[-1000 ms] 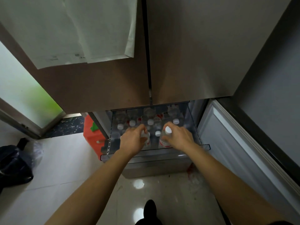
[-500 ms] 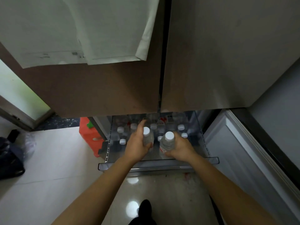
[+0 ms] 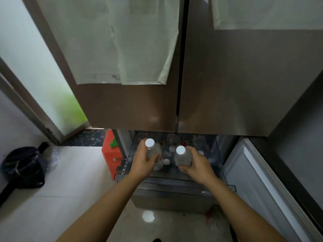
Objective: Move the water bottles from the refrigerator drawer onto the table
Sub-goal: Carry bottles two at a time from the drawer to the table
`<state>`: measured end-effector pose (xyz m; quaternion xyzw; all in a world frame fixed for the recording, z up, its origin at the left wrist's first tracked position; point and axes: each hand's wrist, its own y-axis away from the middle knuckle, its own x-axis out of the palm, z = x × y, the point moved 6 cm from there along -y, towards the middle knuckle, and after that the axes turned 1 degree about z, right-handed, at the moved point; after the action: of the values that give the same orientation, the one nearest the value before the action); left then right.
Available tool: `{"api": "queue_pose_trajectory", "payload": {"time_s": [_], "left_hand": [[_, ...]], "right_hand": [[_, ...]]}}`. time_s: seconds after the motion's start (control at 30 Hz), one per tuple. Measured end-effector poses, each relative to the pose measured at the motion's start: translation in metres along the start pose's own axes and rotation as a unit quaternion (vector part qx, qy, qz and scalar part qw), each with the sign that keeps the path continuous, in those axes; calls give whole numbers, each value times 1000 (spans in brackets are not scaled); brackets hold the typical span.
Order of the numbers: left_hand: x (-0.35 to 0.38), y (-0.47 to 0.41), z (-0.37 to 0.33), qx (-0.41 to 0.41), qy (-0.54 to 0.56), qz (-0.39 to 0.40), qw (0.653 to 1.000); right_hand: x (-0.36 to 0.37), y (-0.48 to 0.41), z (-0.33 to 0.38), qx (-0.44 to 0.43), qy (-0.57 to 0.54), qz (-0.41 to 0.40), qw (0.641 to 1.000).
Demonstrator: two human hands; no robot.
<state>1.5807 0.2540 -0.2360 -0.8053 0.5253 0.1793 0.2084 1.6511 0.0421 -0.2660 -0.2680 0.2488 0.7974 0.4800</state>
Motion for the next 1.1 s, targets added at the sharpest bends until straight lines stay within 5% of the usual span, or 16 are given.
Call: {"api": "queue_pose_trajectory", "payload": {"time_s": [0.4,0.6,1.1], "left_hand": [[-160,185,-71,-9,-39,-284,958],[-255,302,-51,-75,-91,-367,923],[-531,684,72,-238,-165,-572,767]], "right_hand": [[46,104,142,-242,-136,-35,960],[143,171,238,-325,-131,65,934],[503,467,484,-481,-98,356,795]]}}
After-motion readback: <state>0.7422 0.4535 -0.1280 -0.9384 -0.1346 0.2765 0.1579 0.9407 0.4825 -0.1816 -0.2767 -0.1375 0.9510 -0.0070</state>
